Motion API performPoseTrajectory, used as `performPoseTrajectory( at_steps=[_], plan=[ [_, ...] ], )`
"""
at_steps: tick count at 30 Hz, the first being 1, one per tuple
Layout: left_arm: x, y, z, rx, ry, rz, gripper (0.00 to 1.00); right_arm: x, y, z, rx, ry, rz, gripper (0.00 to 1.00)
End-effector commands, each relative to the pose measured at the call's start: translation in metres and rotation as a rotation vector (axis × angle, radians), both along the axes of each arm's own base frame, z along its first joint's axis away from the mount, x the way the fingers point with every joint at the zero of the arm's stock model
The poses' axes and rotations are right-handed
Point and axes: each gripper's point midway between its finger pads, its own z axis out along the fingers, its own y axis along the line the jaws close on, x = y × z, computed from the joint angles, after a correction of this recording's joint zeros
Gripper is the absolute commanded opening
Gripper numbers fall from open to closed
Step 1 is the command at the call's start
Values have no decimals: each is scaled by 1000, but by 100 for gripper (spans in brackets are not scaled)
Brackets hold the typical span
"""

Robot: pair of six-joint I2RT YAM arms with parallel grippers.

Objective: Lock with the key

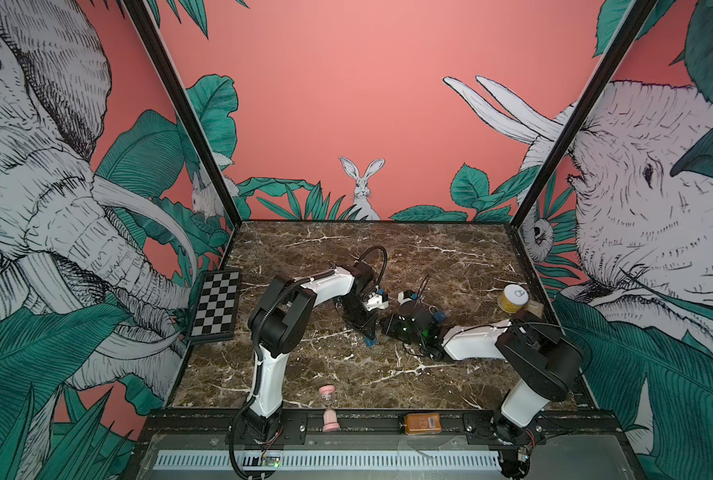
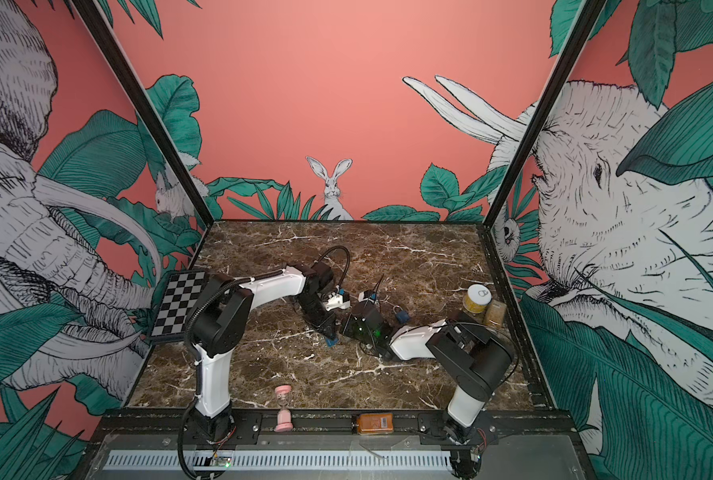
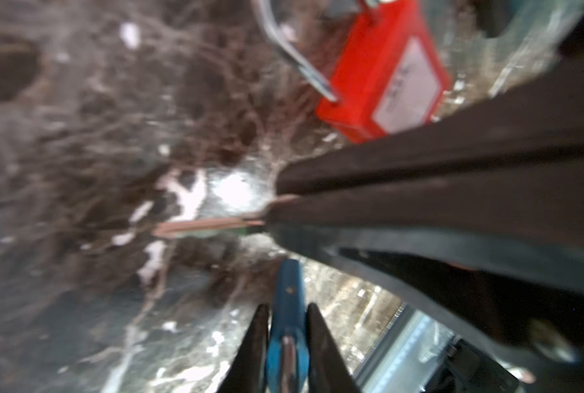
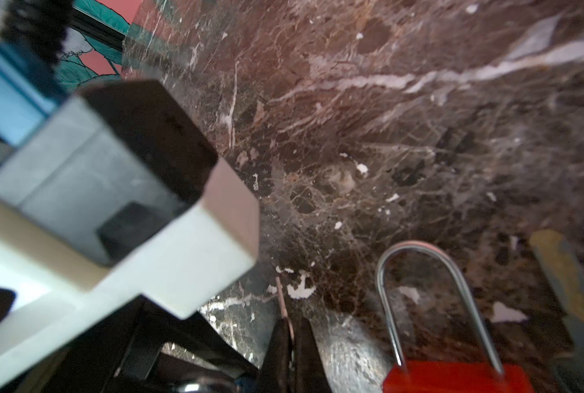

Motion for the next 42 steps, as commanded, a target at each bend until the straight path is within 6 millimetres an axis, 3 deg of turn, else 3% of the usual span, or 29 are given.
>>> performPoseTrajectory(
  at_steps=[1, 2, 3, 7, 9, 11, 18, 24, 26, 29, 36, 40, 42],
  plan=[
    [13, 8, 2, 26, -75, -3, 46, -1, 2, -6, -24, 18, -3, 15],
    [14, 8, 3, 28, -81, -2, 66, -2, 2, -6, -25, 19, -1, 18],
    [15, 8, 4, 29, -89, -3, 72, -2, 2, -7, -26, 21, -1, 20],
    [20, 9, 9, 26, -111, 3, 77, -2, 0, -7, -48, 23, -6, 27],
    [23, 10, 10, 30, -123, 5, 83, -2, -1, -6, -55, 20, -9, 29],
    [27, 11, 13, 31, -139, 14, 97, -2, -2, -3, -65, 15, -11, 34],
    [41, 16, 34, 32, -218, 43, 97, -1, -1, 5, -85, -9, -4, 37],
    [53, 18, 68, 15, -320, 71, 97, 2, 0, 25, -76, -66, 8, 37],
    [59, 21, 79, 20, -374, 87, 97, 3, 6, 50, -44, -125, 38, 37],
    [69, 27, 92, 26, -466, 120, 97, 4, 2, 73, -84, -190, 77, 37],
    [105, 52, 126, -6, -803, 337, 97, 11, -28, 132, -189, -408, 181, 37],
    [113, 69, 156, -110, -1022, 472, 97, 18, -71, 157, -305, -481, 146, 44],
    [116, 84, 166, -119, -1113, 542, 97, 24, -97, 165, -319, -491, 98, 57]
  ],
)
